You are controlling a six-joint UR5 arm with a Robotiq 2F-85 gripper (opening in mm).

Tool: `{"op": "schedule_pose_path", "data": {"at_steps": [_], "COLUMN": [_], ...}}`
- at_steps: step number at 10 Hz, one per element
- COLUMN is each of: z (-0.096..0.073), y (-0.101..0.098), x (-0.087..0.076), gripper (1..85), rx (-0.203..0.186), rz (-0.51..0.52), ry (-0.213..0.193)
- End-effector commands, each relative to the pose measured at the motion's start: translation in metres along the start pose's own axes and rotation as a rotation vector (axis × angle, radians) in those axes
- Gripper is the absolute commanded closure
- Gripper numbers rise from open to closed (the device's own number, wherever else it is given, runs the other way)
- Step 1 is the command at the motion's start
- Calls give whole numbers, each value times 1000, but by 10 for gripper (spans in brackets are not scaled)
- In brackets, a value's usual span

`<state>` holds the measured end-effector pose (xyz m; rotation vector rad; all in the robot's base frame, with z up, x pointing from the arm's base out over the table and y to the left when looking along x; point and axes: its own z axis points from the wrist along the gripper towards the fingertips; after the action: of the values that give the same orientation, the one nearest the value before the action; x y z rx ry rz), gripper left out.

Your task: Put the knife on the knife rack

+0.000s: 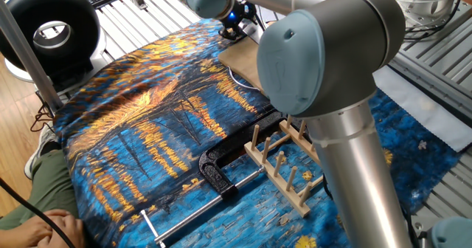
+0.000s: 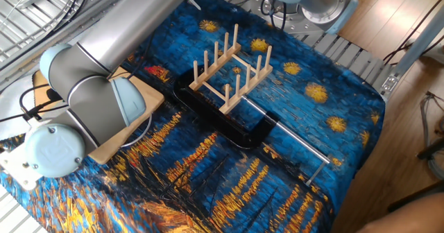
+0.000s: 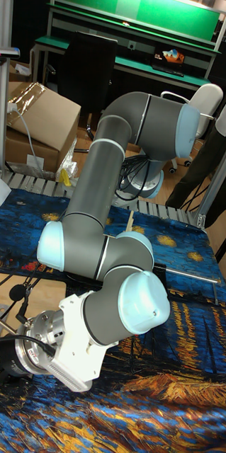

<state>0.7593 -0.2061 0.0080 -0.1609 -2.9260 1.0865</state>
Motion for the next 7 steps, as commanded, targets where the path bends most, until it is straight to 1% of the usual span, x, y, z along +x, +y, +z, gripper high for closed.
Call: {"op": "schedule_pose_path", "data": {"at_steps": [1, 4, 5, 6, 7], "z": [3, 4, 4, 4, 4], "y": [5, 12, 11, 7, 7], "x": [2, -2, -3, -4, -3], "gripper": [403, 403, 410, 480, 513], "rx": [-8, -35, -34, -25, -24], "rz": [26, 45, 39, 38, 39], "ry": [9, -3, -4, -3, -2]}}
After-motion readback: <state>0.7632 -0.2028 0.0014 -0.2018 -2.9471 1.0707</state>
